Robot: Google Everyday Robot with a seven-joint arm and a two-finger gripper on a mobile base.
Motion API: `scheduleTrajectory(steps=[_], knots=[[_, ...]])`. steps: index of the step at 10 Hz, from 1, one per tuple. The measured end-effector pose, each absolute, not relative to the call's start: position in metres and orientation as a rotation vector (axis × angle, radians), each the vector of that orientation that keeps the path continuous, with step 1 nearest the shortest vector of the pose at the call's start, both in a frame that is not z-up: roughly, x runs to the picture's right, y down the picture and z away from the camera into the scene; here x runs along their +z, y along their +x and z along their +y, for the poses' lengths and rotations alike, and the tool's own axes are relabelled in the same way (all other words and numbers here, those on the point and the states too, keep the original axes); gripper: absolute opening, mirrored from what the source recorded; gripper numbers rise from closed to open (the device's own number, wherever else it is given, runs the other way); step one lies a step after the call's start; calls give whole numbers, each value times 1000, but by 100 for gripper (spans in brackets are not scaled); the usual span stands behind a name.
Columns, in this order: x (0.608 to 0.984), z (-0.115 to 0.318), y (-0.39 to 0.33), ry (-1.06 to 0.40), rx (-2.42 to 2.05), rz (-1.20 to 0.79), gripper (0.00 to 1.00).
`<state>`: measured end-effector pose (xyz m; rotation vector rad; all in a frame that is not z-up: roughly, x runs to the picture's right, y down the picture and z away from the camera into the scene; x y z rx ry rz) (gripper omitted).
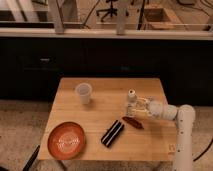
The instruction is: Stand the bottle upright
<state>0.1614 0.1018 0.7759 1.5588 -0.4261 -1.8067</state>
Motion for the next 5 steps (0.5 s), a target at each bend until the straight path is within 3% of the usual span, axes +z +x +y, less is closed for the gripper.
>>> scheduleTrajectory(steps=[5], knots=[[787, 101, 151, 1565, -1796, -439, 0]])
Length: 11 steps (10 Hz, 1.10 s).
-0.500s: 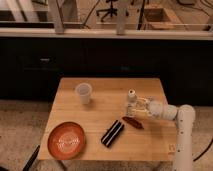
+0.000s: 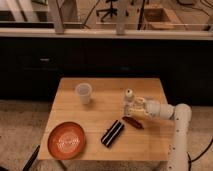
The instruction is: Stand the bottle upright
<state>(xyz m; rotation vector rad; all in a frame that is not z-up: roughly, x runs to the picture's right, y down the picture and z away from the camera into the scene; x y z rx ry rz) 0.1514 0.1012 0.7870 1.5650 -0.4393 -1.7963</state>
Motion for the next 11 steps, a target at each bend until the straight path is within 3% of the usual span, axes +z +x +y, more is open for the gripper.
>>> scheduleTrajectory(steps=[11], knots=[[804, 97, 130, 1603, -1770, -488, 0]])
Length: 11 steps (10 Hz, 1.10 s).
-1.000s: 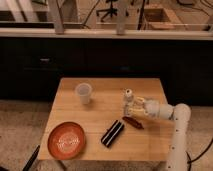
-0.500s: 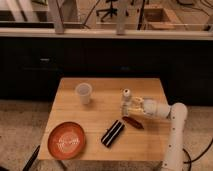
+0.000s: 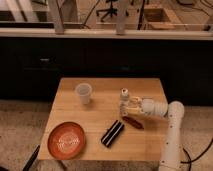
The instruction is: Stand the bottle upright
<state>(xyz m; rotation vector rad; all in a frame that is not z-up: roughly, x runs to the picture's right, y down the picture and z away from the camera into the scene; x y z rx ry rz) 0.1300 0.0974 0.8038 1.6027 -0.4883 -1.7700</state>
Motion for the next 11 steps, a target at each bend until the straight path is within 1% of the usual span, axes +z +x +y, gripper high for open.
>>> scheduleTrajectory(steps=[7, 11], knots=[[807, 94, 122, 1622, -1759, -509, 0], [807, 90, 122, 1587, -1759, -415, 0]])
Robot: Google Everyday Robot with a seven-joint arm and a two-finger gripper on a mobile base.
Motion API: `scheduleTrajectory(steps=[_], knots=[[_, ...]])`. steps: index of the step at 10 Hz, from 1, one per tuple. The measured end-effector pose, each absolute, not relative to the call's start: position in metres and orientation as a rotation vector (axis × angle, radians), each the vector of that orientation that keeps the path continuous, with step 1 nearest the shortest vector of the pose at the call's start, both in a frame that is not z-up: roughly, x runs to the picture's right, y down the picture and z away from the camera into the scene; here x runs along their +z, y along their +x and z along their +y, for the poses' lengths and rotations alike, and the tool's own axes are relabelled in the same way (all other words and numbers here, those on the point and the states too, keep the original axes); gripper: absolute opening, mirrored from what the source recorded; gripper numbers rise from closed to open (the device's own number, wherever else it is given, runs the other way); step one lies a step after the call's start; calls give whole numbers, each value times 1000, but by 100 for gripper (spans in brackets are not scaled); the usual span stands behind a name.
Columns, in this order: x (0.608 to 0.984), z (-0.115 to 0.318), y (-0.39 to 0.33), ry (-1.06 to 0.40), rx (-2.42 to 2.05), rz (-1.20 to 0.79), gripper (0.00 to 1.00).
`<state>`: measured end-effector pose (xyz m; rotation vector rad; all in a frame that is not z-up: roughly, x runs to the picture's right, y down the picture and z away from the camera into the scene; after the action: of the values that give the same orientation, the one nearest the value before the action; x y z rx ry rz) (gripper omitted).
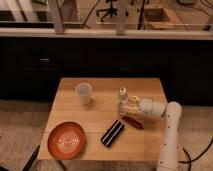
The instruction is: Stand the bottle upright
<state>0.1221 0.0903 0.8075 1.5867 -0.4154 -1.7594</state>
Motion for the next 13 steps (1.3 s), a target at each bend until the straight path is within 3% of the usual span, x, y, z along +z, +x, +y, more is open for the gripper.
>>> scheduleTrajectory(steps=[13], knots=[[827, 88, 120, 1538, -1797, -307, 0]])
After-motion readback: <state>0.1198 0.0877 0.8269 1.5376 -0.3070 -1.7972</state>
